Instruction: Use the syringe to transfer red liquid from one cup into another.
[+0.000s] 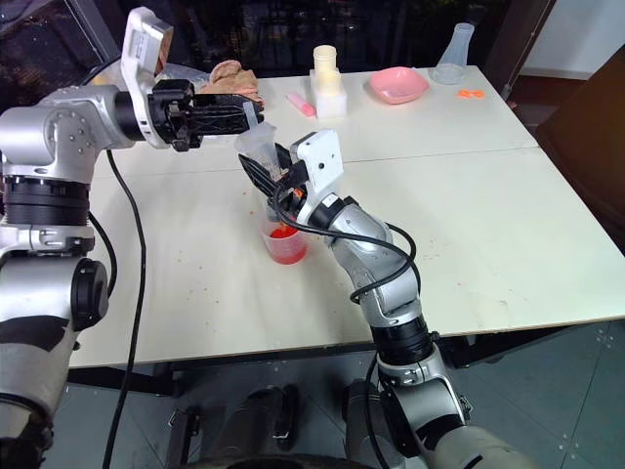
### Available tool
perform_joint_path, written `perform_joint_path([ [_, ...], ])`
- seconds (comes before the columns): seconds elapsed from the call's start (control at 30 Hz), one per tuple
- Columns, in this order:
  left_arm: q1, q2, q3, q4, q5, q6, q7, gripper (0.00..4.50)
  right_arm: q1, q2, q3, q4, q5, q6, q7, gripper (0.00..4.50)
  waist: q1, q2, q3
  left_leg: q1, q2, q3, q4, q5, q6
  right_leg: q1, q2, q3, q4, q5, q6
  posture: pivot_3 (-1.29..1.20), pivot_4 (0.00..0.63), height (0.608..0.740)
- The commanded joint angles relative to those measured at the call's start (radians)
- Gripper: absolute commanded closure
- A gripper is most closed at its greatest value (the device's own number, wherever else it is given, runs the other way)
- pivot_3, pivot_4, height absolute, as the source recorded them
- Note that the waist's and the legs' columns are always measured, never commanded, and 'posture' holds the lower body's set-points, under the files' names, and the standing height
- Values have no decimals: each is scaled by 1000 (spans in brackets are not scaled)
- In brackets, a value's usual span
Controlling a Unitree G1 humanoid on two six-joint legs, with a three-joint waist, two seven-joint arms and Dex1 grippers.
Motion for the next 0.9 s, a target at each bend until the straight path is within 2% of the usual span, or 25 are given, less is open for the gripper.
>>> perform_joint_path([
  [0.03,-22,53,-10,23,1,-9,-43,2552,-50,3,-34,-76,17,-15,-21,3108,-2,0,0,0,0,0,0,0,0,0,0,0,0,0,0,0,150,740],
  [0.13,-61,118,7,102,22,-37,-47,2552,-51,-4,-43,-76,23,-8,-21,3108,-6,0,0,0,0,0,0,0,0,0,0,0,0,0,0,0,150,740],
  [0.27,-84,158,26,151,19,-33,-36,2552,-53,-8,-56,-75,28,-2,-22,3108,-6,0,0,0,0,0,0,0,0,0,0,0,0,0,0,0,150,740],
  [0.33,-62,172,29,115,5,-11,-32,2552,-58,-8,-71,-69,37,7,-32,3108,-5,0,0,0,0,0,0,0,0,0,0,0,0,0,0,0,150,740],
  [0.5,132,230,47,-164,-70,60,-44,2552,-97,-17,-110,-79,80,112,-70,3108,-8,0,0,0,0,0,-1,0,0,0,-2,1,0,0,0,0,150,740],
  [0.6,161,229,76,-196,-93,78,1,2552,-138,-33,-134,-86,104,221,-105,3108,-4,0,0,0,1,-1,0,0,0,0,-2,2,0,0,0,0,150,740],
  [0.77,215,204,94,-251,-124,73,60,2552,-354,-65,-291,-19,168,556,-283,3108,-1,0,0,0,1,0,0,0,0,-1,-2,2,0,0,0,0,150,740],
  [0.9,263,175,106,-294,-155,73,101,2552,-558,-136,-421,126,184,751,-370,3108,14,0,0,0,0,0,-1,0,0,0,-3,2,-1,0,0,0,150,740],
])
